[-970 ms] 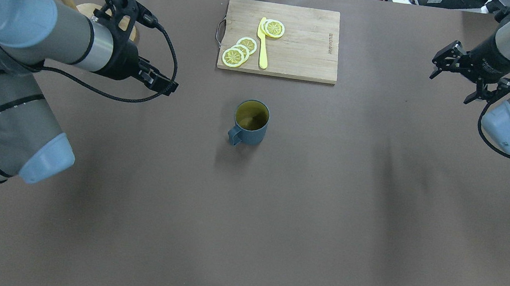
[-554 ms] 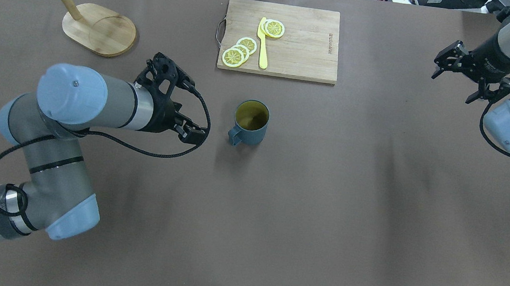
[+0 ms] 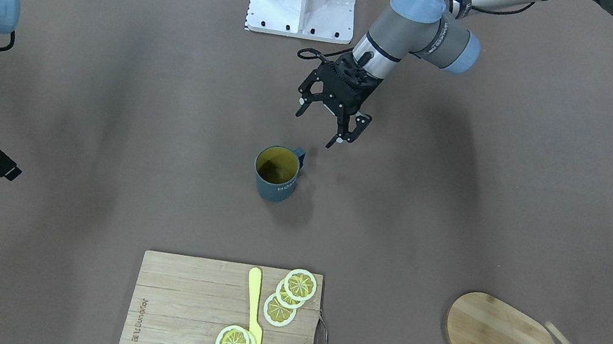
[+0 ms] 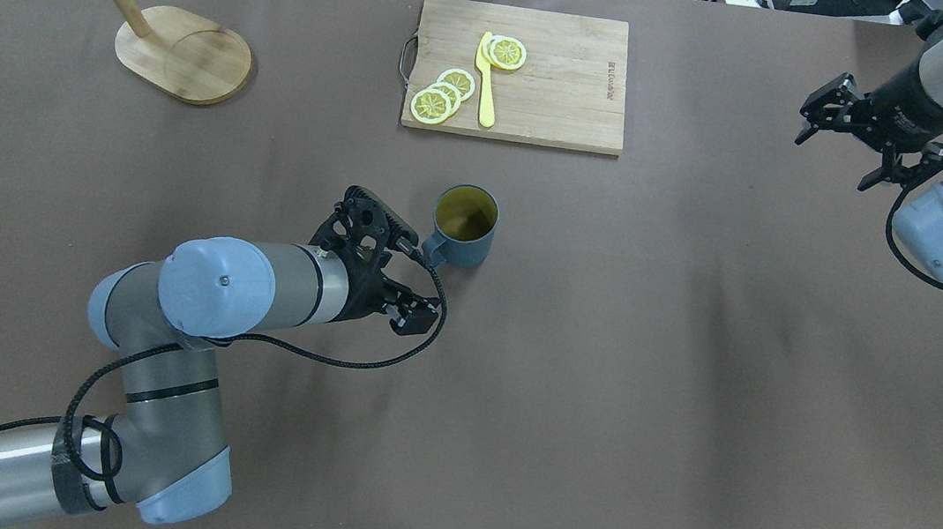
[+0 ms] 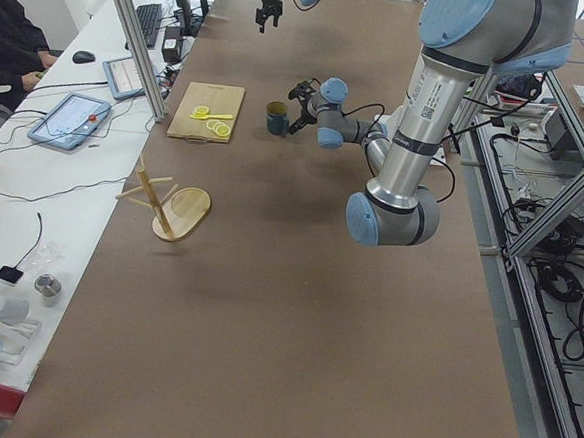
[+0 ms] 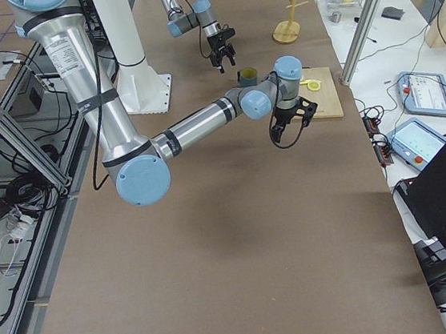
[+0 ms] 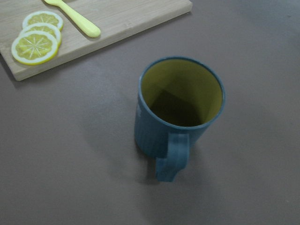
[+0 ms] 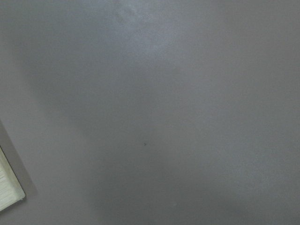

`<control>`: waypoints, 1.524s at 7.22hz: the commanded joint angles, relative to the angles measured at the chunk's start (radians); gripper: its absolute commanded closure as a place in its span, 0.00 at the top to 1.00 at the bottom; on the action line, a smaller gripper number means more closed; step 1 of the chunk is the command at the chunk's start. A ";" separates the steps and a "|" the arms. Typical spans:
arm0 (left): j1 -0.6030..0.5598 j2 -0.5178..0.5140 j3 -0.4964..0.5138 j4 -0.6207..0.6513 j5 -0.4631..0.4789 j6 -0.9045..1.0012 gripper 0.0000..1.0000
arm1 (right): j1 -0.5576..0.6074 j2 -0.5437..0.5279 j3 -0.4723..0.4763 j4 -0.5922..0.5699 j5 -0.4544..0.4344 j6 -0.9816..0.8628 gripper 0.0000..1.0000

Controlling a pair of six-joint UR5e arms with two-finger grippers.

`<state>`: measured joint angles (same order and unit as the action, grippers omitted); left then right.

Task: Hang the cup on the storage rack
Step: 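Grasp the blue mug by its handle with the left gripper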

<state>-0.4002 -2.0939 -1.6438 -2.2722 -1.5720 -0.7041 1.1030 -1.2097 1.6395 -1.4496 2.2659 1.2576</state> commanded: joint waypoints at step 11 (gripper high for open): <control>-0.014 -0.067 0.167 -0.122 0.078 0.018 0.48 | 0.000 0.006 0.003 0.000 0.023 0.008 1.00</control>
<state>-0.4146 -2.1580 -1.4922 -2.3678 -1.4941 -0.6838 1.1030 -1.2035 1.6428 -1.4484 2.2875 1.2650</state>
